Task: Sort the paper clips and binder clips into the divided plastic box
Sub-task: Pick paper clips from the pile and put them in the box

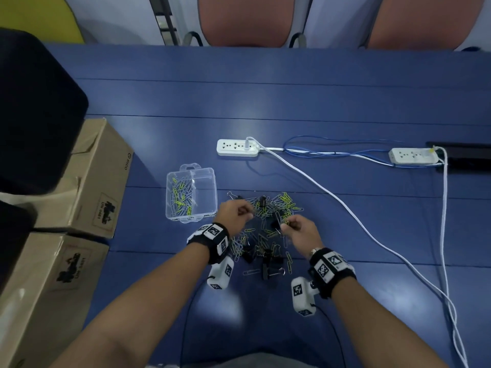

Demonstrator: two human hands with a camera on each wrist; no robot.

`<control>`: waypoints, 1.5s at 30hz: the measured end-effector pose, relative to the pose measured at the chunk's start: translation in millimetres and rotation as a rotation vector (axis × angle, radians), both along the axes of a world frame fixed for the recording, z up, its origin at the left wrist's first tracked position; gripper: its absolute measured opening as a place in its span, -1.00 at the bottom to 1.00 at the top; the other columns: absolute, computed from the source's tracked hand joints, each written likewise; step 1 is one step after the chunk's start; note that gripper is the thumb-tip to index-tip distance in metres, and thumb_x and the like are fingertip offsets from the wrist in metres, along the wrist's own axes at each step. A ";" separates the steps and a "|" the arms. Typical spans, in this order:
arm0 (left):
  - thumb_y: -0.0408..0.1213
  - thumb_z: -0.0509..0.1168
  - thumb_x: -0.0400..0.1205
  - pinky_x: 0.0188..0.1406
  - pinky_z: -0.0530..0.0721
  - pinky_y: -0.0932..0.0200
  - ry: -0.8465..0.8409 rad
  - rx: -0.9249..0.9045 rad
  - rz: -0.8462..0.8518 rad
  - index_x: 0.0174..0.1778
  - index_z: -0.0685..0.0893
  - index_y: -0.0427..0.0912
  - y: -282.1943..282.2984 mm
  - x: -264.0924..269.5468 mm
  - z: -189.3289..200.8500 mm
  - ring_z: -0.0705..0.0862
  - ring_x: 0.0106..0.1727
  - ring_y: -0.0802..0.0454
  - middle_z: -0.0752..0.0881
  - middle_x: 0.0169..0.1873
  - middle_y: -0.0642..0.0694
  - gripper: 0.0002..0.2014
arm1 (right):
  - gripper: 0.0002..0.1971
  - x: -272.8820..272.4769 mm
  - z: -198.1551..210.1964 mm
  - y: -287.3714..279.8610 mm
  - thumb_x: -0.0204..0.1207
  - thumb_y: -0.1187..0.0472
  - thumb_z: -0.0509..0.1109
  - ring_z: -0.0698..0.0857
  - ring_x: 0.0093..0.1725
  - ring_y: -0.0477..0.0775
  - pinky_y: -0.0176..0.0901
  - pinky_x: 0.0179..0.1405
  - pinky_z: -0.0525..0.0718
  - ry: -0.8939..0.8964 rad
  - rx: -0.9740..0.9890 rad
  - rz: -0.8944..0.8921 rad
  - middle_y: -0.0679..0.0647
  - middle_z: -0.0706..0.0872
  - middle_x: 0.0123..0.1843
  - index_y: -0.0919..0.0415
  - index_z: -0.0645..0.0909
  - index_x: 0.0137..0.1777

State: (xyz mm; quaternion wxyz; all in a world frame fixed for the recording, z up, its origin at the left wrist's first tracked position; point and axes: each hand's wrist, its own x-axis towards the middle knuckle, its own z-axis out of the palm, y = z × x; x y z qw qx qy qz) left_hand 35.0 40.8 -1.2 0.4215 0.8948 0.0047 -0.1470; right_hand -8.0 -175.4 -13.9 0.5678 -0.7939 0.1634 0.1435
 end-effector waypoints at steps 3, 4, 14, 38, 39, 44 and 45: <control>-0.45 0.51 0.47 -0.20 0.66 0.35 0.000 -0.029 0.138 -0.15 0.82 -0.09 23.4 2.1 7.3 0.70 -0.30 0.19 0.71 -0.43 0.10 -0.84 | -0.89 8.5 8.1 18.1 0.53 0.35 0.46 0.64 -0.31 -0.01 -0.13 -0.30 0.62 0.027 0.088 -0.001 0.05 0.70 -0.28 0.16 0.63 -0.18; -0.47 0.50 0.45 -0.25 0.63 0.36 -0.007 -0.024 0.184 -0.15 0.81 -0.10 33.3 3.3 10.4 0.68 -0.35 0.21 0.69 -0.48 0.12 -0.82 | -0.88 11.2 9.5 26.6 0.52 0.35 0.47 0.65 -0.30 -0.01 -0.15 -0.28 0.61 0.023 0.097 0.011 0.05 0.71 -0.28 0.16 0.63 -0.18; -0.45 0.30 0.45 -0.18 0.74 0.12 0.009 0.245 0.518 -0.37 0.67 -0.09 149.0 26.6 19.5 0.72 -0.26 -0.11 0.74 -0.39 -0.08 -0.83 | -0.92 38.6 31.2 129.5 0.47 0.33 0.52 0.71 -0.22 0.02 -0.10 -0.20 0.71 0.024 0.119 0.153 0.10 0.77 -0.20 0.18 0.67 -0.15; -0.36 0.25 0.59 0.06 0.72 0.00 0.052 -0.101 0.648 -0.07 0.71 -0.14 199.1 26.8 0.0 0.73 -0.03 -0.10 0.78 -0.09 -0.14 -0.86 | -0.80 156.4 -7.4 283.9 0.26 0.05 0.58 0.82 -0.12 0.15 0.05 -0.03 0.82 0.237 -0.246 0.417 0.14 0.84 -0.14 0.15 0.76 -0.21; -0.36 0.25 0.59 0.06 0.70 0.04 0.047 -0.090 0.641 -0.06 0.71 -0.15 197.3 26.9 1.6 0.72 -0.02 -0.08 0.77 -0.08 -0.13 -0.86 | -0.91 152.4 2.8 282.2 0.32 0.15 0.56 0.81 -0.17 0.14 0.03 -0.04 0.82 0.239 -0.190 0.403 0.16 0.83 -0.17 0.14 0.73 -0.27; -0.29 0.26 0.62 -0.07 0.59 0.16 0.004 -0.036 0.559 -0.06 0.67 -0.08 180.3 33.1 6.5 0.69 -0.07 -0.06 0.75 -0.13 -0.06 -0.91 | -0.77 140.6 36.5 254.9 0.44 0.54 0.41 0.71 -0.47 0.03 -0.14 -0.38 0.78 0.247 0.100 0.208 0.18 0.73 -0.38 0.22 0.68 -0.31; -0.30 0.26 0.61 -0.05 0.61 0.16 -0.002 -0.031 0.538 -0.05 0.68 -0.08 173.6 34.9 8.2 0.70 -0.07 -0.06 0.75 -0.13 -0.05 -0.90 | -0.77 138.7 43.8 243.9 0.46 0.55 0.38 0.70 -0.45 0.06 -0.13 -0.42 0.76 0.234 0.137 0.176 0.17 0.73 -0.38 0.24 0.69 -0.29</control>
